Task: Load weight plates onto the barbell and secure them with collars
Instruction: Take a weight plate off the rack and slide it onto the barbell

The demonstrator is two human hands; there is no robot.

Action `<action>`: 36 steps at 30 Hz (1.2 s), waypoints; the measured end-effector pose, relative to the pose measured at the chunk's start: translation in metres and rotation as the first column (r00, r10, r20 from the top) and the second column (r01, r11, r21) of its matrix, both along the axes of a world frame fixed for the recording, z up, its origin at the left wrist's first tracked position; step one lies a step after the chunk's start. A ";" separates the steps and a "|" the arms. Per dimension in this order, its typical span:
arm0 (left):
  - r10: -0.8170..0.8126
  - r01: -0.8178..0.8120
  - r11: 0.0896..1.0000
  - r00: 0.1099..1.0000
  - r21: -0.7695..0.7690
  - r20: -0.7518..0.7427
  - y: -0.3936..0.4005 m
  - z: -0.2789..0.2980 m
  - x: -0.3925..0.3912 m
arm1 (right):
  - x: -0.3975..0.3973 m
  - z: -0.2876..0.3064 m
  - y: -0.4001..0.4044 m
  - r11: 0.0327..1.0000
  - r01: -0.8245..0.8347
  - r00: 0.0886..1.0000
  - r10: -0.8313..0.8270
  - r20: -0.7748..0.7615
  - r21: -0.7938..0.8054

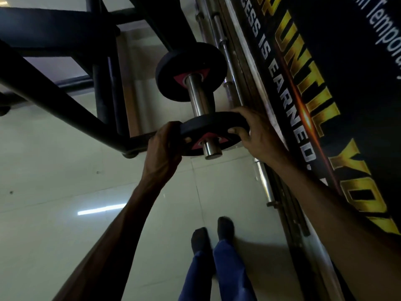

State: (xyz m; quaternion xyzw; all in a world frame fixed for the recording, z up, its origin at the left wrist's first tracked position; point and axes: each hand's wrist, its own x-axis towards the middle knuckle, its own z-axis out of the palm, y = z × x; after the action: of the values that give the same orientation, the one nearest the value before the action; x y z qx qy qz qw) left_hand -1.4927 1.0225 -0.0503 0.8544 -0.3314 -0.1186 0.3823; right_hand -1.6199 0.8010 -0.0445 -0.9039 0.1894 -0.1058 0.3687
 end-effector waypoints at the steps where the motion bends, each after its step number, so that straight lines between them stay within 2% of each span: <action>1: -0.007 0.007 1.000 1.000 -0.012 -0.004 0.006 0.000 -0.008 | -0.010 0.001 0.008 1.000 0.021 1.000 -0.021 0.005 0.008; 8: -0.035 0.033 0.999 0.997 -0.028 -0.076 0.044 0.023 -0.054 | -0.070 0.017 0.056 0.992 0.100 0.995 -0.099 -0.014 0.081; 12: 0.010 -0.012 0.999 0.999 -0.044 -0.037 0.081 0.049 -0.078 | -0.094 0.044 0.087 0.990 0.068 0.997 -0.072 0.024 0.123; 23: 0.196 -0.183 0.970 0.978 -0.157 0.068 0.202 0.194 -0.165 | -0.138 0.168 0.192 0.981 -0.045 0.978 0.005 0.207 0.187; 30: 0.339 -0.297 0.920 0.930 -0.257 0.140 0.277 0.260 -0.196 | -0.135 0.230 0.260 0.976 -0.165 0.949 0.119 0.291 0.139; 36: 0.497 -0.416 0.854 0.829 -0.311 0.257 0.336 0.290 -0.197 | -0.113 0.275 0.320 0.958 -0.264 0.901 0.203 0.383 0.114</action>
State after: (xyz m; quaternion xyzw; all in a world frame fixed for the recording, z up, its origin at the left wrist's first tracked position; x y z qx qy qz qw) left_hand -1.6896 1.3582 0.2401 0.8632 -0.1868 0.1620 0.4403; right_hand -1.7331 1.1212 0.2309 -0.8510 0.0151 -0.2118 0.4803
